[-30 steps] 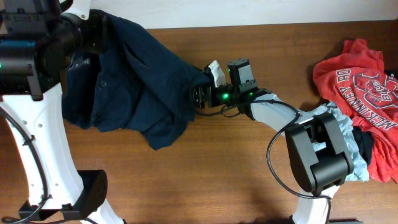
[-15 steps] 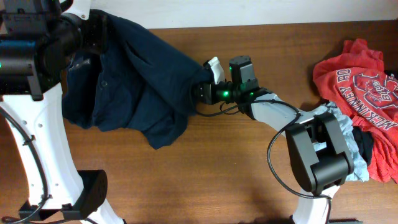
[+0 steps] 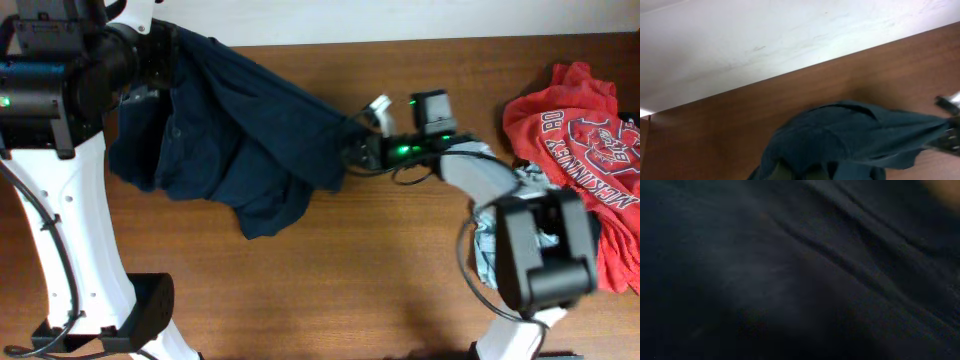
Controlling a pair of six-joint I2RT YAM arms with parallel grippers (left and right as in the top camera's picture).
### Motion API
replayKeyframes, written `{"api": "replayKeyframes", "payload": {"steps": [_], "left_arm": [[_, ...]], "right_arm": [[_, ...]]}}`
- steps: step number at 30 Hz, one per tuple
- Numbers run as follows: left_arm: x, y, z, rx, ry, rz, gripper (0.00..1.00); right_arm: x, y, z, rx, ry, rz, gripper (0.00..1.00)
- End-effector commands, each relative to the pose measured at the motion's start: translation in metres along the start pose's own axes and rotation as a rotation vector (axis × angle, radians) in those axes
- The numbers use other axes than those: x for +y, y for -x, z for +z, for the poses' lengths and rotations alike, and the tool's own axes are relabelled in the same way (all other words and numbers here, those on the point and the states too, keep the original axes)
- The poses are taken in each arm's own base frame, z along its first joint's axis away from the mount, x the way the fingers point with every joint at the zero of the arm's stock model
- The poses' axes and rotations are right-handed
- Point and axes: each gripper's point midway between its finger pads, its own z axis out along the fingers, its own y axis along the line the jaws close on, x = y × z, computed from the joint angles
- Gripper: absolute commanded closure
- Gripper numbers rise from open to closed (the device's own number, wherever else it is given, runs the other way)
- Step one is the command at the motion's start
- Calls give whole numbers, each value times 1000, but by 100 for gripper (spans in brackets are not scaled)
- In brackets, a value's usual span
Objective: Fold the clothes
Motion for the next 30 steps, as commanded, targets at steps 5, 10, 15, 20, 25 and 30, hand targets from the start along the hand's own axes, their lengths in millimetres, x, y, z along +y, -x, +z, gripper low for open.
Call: {"api": "replayKeyframes", "payload": {"steps": [5,10,15,20,25,30], "left_arm": [[18,16,-21,-82,78,-19,100],[18,18,-21,-91,80,-18,100],[20,22,-28,-117,87,-36,100],[23,33,-46,-182,100,-50,100],[16,36,-73,-229,77,-46,100],[12,37,-105,-282,86,-41,100]], "right_arm": [[93,47,-122,-229,139,-247,96],[147,39,-160,-285,155,-437,96],[137,40,-174,-342,-60,-392,96],[140,46,-186,-397,-146,-351,96],[158,63,-207,-488,-196,-271,96],[204,68,-224,-541,-111,-205,96]]}}
